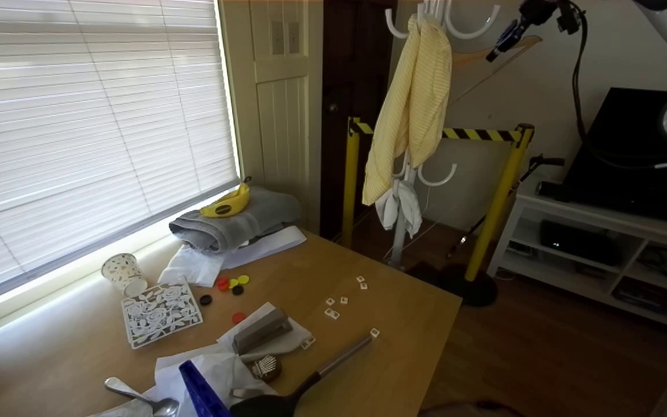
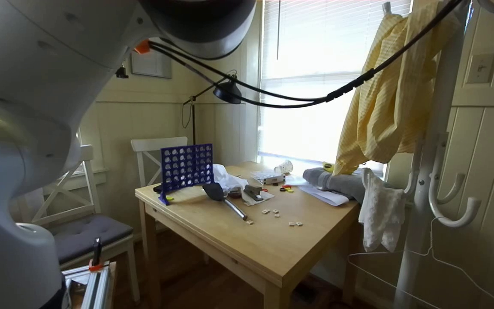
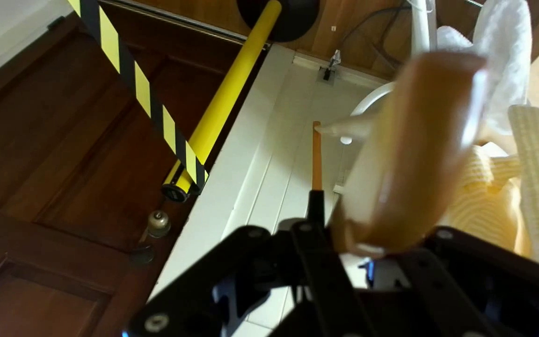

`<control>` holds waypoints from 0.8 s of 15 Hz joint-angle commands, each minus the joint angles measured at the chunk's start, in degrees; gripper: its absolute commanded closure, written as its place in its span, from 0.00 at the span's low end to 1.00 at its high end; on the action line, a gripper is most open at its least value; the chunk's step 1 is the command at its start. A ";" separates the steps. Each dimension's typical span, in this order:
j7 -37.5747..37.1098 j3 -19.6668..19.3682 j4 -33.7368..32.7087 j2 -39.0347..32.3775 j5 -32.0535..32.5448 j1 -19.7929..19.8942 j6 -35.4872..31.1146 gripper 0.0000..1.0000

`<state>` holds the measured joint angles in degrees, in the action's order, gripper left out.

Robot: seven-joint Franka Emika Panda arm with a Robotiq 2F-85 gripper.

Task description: Move the brown hanger to the hook at the back.

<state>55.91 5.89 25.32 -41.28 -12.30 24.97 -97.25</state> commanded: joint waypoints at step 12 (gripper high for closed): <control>6.08 3.69 -0.09 0.33 -7.99 5.56 -4.14 0.96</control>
<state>60.13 8.02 25.23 -41.13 -17.62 29.05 -100.91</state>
